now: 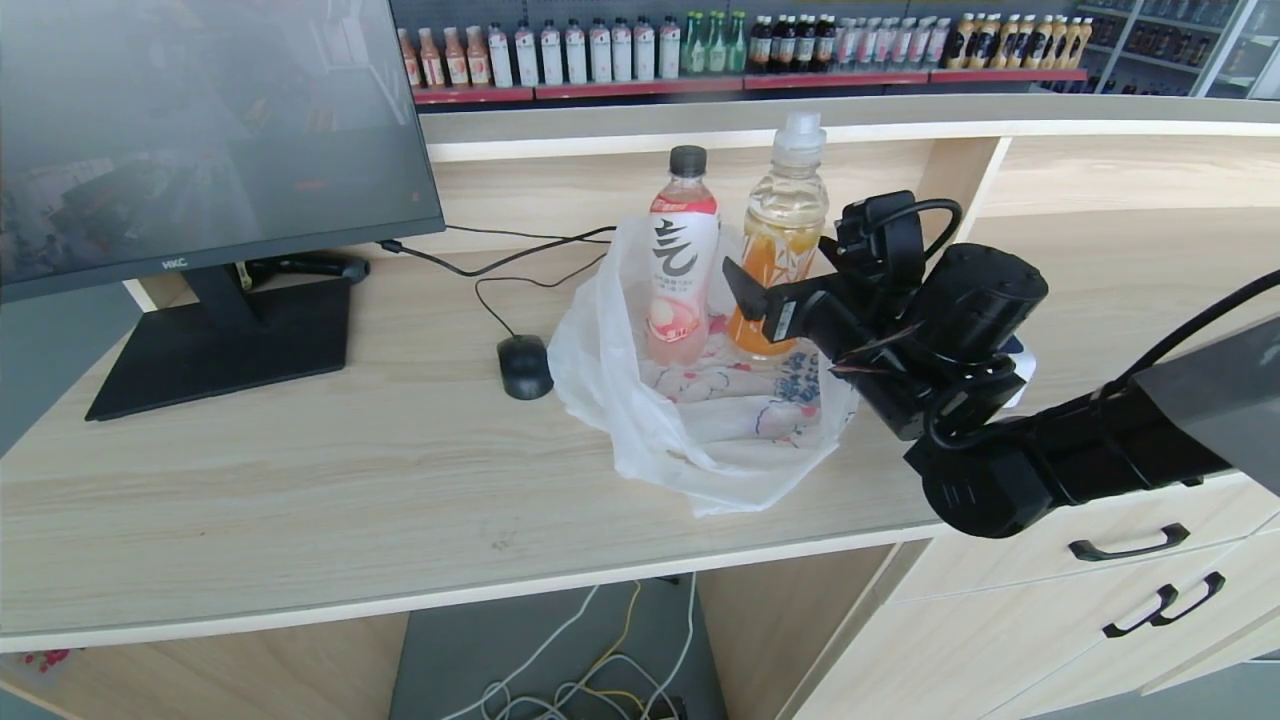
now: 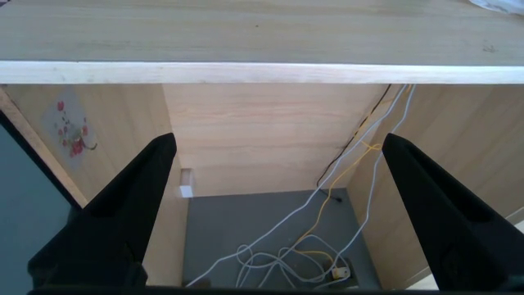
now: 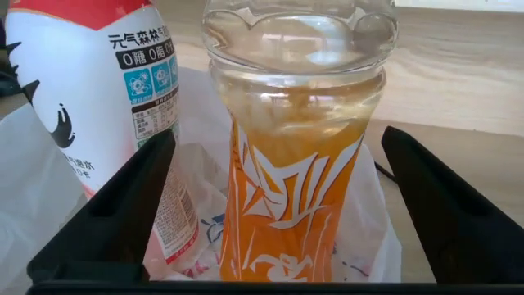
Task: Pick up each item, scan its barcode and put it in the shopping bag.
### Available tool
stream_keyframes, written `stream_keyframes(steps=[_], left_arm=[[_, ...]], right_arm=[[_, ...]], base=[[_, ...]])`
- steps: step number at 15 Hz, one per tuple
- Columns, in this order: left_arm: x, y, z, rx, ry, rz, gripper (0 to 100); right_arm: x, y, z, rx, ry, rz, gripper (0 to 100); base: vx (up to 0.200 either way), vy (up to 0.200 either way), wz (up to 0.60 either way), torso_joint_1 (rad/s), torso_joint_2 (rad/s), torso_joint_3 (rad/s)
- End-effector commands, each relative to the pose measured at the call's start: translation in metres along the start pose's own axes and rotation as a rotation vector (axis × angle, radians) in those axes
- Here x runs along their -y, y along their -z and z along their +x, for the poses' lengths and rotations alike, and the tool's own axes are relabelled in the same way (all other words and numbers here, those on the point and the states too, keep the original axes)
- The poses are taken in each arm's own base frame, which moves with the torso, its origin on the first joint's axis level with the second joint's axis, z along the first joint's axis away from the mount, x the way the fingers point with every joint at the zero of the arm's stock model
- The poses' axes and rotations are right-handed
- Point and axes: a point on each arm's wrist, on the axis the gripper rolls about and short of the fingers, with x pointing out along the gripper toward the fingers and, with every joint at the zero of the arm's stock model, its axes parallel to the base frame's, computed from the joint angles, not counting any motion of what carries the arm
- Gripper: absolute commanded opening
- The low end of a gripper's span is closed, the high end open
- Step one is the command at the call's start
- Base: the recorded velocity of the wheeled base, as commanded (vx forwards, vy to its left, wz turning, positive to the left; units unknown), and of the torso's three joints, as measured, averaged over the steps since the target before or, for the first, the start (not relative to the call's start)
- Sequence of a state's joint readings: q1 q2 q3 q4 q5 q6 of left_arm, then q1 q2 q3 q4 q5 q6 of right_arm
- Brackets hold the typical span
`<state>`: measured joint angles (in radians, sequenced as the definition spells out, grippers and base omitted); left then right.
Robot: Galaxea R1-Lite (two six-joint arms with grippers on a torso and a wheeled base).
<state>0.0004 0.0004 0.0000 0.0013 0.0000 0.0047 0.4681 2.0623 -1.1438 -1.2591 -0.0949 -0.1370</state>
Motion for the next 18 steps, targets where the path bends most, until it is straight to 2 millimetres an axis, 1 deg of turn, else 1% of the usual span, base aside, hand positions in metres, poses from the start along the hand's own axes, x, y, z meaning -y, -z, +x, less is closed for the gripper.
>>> stream_keyframes(steps=[1,3,5,7,8,9,10,11,12,13,14,15,16,17,18], left_arm=[[0.0,0.0,0.0,0.002,0.0,0.0,100],[0.0,0.0,0.0,0.002,-0.001,0.0,100],[0.0,0.0,0.0,0.002,-0.001,0.0,100],[0.0,0.0,0.0,0.0,-0.001,0.0,100],[0.0,0.0,0.0,0.0,-0.001,0.0,100],[0.0,0.0,0.0,0.002,-0.001,0.0,100],[0.0,0.0,0.0,0.0,-0.001,0.0,100],[0.0,0.0,0.0,0.002,0.0,0.0,100],[0.0,0.0,0.0,0.0,0.0,0.0,100],[0.0,0.0,0.0,0.0,-0.001,0.0,100],[0.0,0.0,0.0,0.002,-0.001,0.0,100],[0.0,0.0,0.0,0.0,0.0,0.0,100],[0.0,0.0,0.0,0.0,-0.001,0.0,100],[0.0,0.0,0.0,0.0,-0.001,0.0,100],[0.0,0.0,0.0,0.0,-0.001,0.0,100]], right_arm=[[0.001,-0.001,0.0,0.021,0.006,-0.001,100],[0.002,-0.005,-0.003,0.082,0.018,0.001,100],[0.005,-0.009,-0.015,0.143,0.028,0.005,100],[0.01,-0.028,-0.037,0.182,0.036,0.007,100],[0.013,-0.037,-0.053,0.179,0.036,0.009,100],[0.016,-0.042,-0.071,0.163,0.037,0.007,100],[0.02,-0.043,-0.094,0.118,0.039,0.0,100],[0.026,-0.05,-0.106,0.117,0.05,-0.005,100],[0.033,-0.062,-0.134,0.115,0.062,-0.004,100],[0.037,-0.068,-0.164,0.097,0.065,0.03,100],[0.042,-0.067,-0.193,0.065,0.084,0.055,100],[0.053,-0.066,-0.225,0.035,0.13,0.069,100],[0.058,-0.064,-0.242,0.024,0.159,0.085,100],[0.063,-0.064,-0.267,0.023,0.209,0.12,100],[0.065,-0.072,-0.281,0.073,0.232,0.143,100]], base=[[0.0,0.0,0.0,0.0,0.0,0.0],[0.0,0.0,0.0,0.0,0.0,0.0],[0.0,0.0,0.0,0.0,0.0,0.0],[0.0,0.0,0.0,0.0,0.0,0.0],[0.0,0.0,0.0,0.0,0.0,0.0],[0.0,0.0,0.0,0.0,0.0,0.0],[0.0,0.0,0.0,0.0,0.0,0.0],[0.0,0.0,0.0,0.0,0.0,0.0],[0.0,0.0,0.0,0.0,0.0,0.0],[0.0,0.0,0.0,0.0,0.0,0.0],[0.0,0.0,0.0,0.0,0.0,0.0],[0.0,0.0,0.0,0.0,0.0,0.0],[0.0,0.0,0.0,0.0,0.0,0.0],[0.0,0.0,0.0,0.0,0.0,0.0],[0.0,0.0,0.0,0.0,0.0,0.0]])
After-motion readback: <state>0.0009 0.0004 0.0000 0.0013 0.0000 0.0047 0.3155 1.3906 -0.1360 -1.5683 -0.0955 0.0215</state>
